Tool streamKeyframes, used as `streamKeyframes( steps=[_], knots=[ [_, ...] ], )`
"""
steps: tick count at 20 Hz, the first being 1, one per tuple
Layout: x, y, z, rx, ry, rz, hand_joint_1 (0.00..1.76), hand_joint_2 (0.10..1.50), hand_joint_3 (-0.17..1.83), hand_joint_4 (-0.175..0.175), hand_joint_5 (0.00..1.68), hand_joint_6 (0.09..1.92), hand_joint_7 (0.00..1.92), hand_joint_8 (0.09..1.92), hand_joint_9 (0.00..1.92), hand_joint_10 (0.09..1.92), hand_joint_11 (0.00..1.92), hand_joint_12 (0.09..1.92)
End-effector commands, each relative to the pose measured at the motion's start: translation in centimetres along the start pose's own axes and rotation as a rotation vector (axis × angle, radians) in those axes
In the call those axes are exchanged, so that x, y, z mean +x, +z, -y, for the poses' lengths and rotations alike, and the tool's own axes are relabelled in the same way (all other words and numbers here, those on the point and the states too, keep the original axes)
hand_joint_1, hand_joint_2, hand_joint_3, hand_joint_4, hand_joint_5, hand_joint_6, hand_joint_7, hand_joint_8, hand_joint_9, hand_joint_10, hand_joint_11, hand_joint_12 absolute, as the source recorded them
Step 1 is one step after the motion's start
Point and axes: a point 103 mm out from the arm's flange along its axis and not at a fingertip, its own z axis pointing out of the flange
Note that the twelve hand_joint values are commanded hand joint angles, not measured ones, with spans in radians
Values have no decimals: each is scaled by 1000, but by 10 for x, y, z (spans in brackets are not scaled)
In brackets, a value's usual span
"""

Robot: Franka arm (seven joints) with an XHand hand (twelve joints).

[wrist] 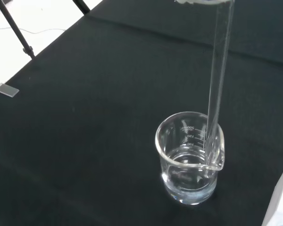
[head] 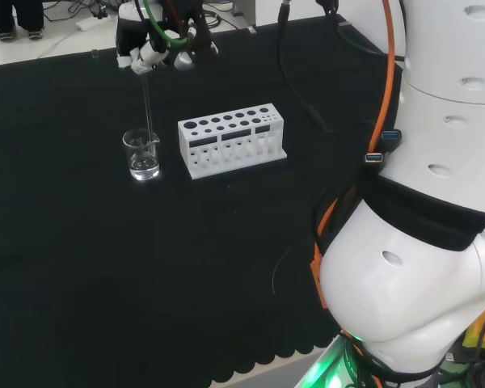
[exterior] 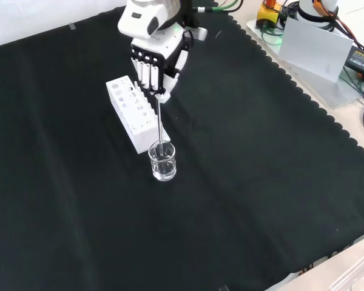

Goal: Put the glass rod back on the white test tube rack.

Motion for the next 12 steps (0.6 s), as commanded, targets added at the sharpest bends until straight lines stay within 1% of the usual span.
streamKeyframes(
  steps=[1,2,4,6,8,12],
  knots=[
    [13,-3,-2,-8,-10,21,1399,1076,0,-175,1080,469,944,1085,1101,1165,1513,631],
    [15,-5,-2,-11,-10,19,1399,1076,0,-175,1080,469,944,1085,1101,1164,1513,631],
    [13,-12,8,-28,-20,8,1400,1076,0,-175,1080,469,944,1084,1101,1164,1513,631],
    [22,-6,0,-25,-18,11,1400,1076,0,-175,1081,468,945,1083,1101,1165,1512,630],
    [29,-2,-5,-27,-27,8,1400,1076,0,-175,1081,466,945,1083,1101,1165,1512,630],
    [25,-13,-2,-35,-26,-2,1400,1076,0,-175,1081,465,945,1082,1101,1165,1512,629]
  ],
)
